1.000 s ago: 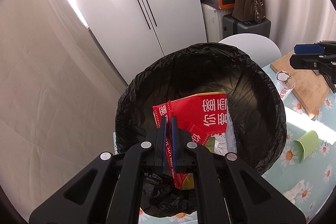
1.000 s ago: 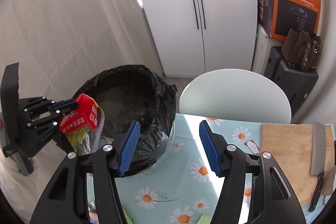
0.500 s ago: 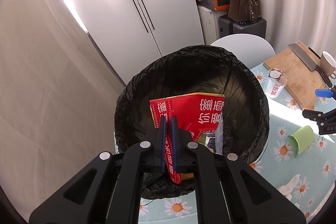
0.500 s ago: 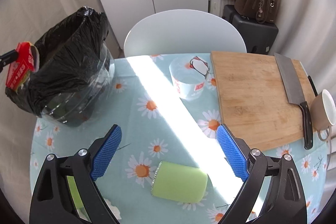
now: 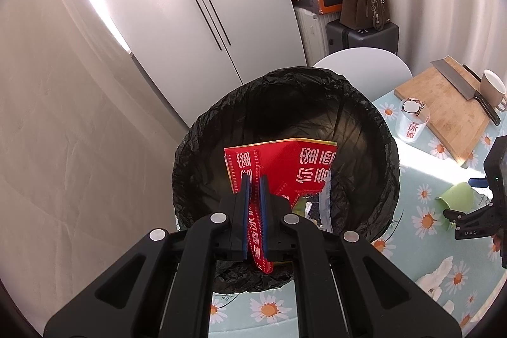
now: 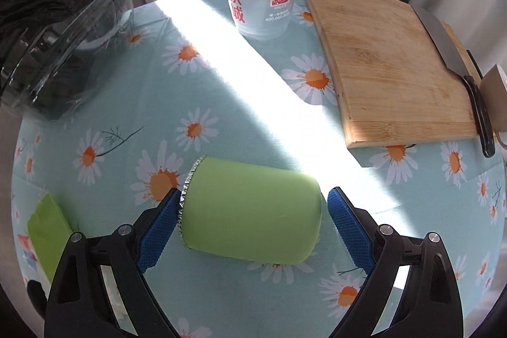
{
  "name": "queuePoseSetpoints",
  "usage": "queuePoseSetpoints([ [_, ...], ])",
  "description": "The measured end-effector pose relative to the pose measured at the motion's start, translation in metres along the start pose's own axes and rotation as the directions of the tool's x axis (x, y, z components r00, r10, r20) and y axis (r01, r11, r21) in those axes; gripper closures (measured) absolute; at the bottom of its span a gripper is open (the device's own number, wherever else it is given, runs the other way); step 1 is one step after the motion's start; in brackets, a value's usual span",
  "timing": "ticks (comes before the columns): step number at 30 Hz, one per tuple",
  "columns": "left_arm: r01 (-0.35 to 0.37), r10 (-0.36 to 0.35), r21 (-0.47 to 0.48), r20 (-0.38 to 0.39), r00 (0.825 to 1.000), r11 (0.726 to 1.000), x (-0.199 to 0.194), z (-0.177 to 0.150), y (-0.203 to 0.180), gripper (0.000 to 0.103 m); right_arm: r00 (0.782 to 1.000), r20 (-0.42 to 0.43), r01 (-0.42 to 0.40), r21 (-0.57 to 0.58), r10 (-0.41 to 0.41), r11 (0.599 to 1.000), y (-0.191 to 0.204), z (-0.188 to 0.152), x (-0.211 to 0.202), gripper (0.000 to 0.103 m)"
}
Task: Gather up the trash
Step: 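Hold the red bag over the bin while the right tool grasps the green cylinder, then open the left tool to drop the red bag while the right tool drops the green cylinder in the bin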
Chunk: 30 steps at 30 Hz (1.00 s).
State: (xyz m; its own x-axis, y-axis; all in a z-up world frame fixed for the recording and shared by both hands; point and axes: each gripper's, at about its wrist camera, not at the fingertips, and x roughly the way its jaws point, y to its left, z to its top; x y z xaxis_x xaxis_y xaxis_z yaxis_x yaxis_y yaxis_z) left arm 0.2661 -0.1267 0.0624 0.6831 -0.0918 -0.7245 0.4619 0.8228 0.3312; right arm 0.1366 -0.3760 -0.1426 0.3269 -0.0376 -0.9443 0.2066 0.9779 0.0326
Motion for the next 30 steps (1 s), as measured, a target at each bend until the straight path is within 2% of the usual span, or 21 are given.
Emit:
queuePoseSetpoints([
  [1, 0.001, -0.001, 0.0, 0.0, 1.0, 1.0, -0.001, 0.0, 0.0, 0.097, 1.0, -0.027, 0.009, 0.001, -0.009, 1.0, 0.0, -0.003, 0.006, 0.021],
  [4, -0.002, 0.002, 0.006, 0.0, 1.0, 1.0, -0.001, 0.0, -0.001, 0.097, 1.0, -0.024, -0.017, 0.015, 0.017, 1.0, -0.004, -0.007, 0.006, 0.023],
  [10, -0.002, 0.002, 0.006, -0.002, 1.0, 1.0, -0.003, 0.0, -0.001, 0.097, 0.998, 0.017, -0.056, 0.036, 0.055, 0.998, -0.018, -0.001, -0.016, 0.023],
  [16, 0.006, -0.006, -0.006, 0.0, 1.0, 1.0, -0.005, -0.001, -0.001, 0.097, 0.991, 0.113, -0.074, 0.049, 0.068, 0.996, -0.029, 0.021, -0.063, 0.022],
  [24, 0.013, -0.013, -0.036, -0.007, 1.0, 0.999, -0.005, -0.001, 0.008, 0.097, 0.955, 0.268, -0.119, -0.052, 0.129, 0.991, -0.002, 0.068, -0.137, 0.022],
  [26, 0.009, -0.009, -0.044, -0.008, 1.0, 0.999, -0.004, -0.001, 0.01, 0.097, 0.939, 0.292, -0.166, -0.077, 0.181, 0.983, 0.006, 0.079, -0.151, 0.022],
  [30, 0.016, -0.016, -0.05, -0.007, 1.0, 0.999, -0.002, 0.0, 0.015, 0.097, 0.909, 0.347, -0.193, -0.142, 0.232, 0.971, 0.03, 0.1, -0.178, 0.022],
])
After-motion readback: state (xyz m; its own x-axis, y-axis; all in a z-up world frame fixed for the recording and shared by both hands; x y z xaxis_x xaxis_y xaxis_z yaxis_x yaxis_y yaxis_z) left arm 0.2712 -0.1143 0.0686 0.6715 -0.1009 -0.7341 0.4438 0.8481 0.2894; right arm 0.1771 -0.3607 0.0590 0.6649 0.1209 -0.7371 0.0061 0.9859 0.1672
